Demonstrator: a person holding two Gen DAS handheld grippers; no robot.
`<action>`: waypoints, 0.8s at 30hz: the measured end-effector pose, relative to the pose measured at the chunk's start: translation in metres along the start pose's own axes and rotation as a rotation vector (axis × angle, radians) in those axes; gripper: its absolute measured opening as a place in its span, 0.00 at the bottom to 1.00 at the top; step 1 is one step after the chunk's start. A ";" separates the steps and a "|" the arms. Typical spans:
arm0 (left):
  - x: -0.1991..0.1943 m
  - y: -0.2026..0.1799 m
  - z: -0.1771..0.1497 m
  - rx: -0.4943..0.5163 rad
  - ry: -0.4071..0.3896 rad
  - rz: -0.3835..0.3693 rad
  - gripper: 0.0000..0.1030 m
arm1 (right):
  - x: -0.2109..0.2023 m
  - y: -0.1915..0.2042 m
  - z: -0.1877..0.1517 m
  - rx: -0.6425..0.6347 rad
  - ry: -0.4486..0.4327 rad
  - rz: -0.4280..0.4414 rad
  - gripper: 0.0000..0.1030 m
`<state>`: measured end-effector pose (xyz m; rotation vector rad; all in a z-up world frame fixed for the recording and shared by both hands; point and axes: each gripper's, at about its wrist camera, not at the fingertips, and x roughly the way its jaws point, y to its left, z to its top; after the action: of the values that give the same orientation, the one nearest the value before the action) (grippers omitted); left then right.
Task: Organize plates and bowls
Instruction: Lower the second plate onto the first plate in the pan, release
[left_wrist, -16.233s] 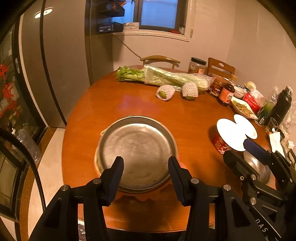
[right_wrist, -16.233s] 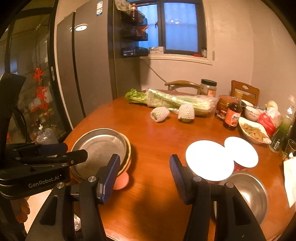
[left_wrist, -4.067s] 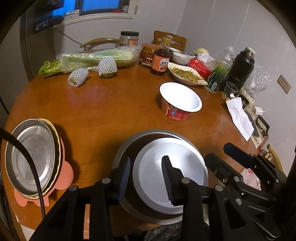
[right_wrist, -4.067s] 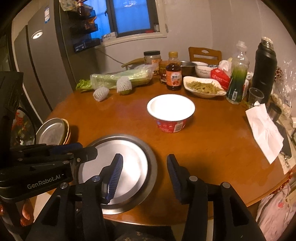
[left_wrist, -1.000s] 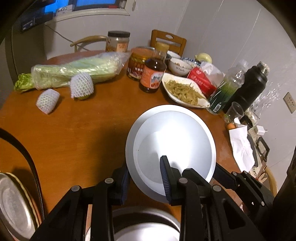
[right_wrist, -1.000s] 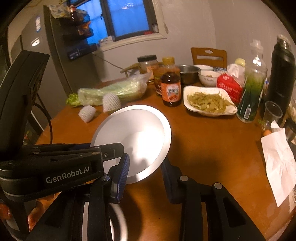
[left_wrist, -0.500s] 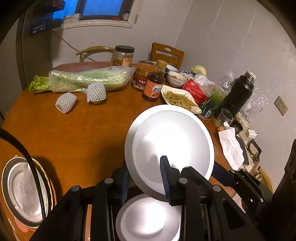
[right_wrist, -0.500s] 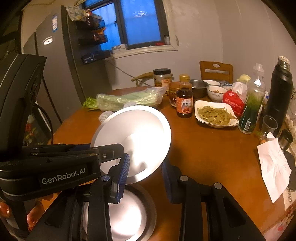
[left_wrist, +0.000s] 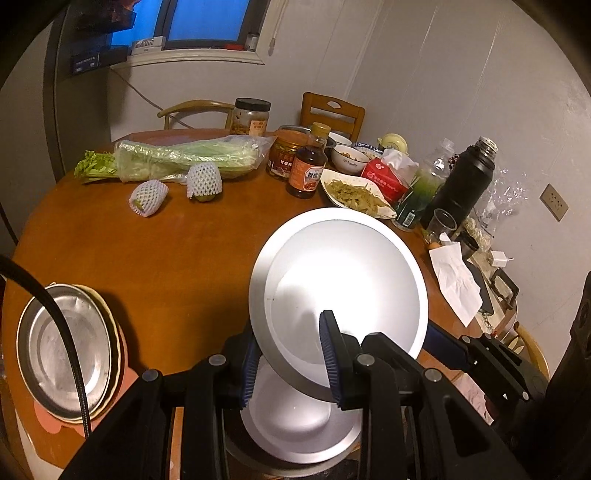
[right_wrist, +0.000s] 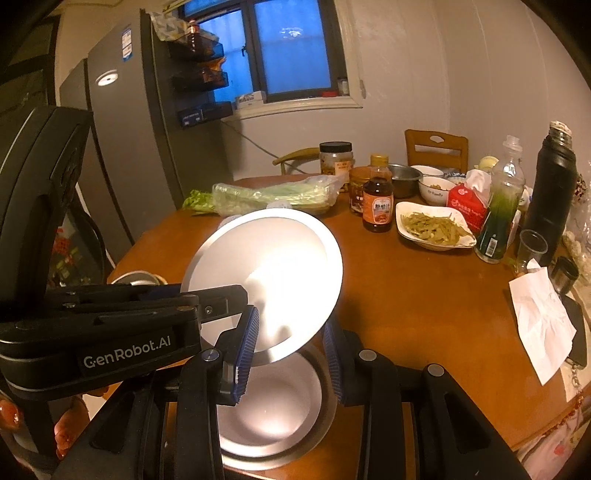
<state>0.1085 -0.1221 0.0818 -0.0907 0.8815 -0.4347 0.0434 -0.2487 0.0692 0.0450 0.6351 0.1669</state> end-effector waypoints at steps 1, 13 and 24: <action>-0.001 0.000 -0.002 -0.002 0.001 0.000 0.30 | -0.001 0.001 -0.001 -0.001 0.000 0.000 0.35; 0.000 0.003 -0.028 -0.001 0.032 0.017 0.30 | -0.010 0.008 -0.023 -0.013 0.021 0.008 0.35; 0.000 0.006 -0.041 0.004 0.036 0.036 0.30 | -0.011 0.013 -0.035 -0.025 0.033 0.014 0.35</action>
<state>0.0788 -0.1126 0.0545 -0.0636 0.9168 -0.4057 0.0117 -0.2380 0.0487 0.0231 0.6653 0.1889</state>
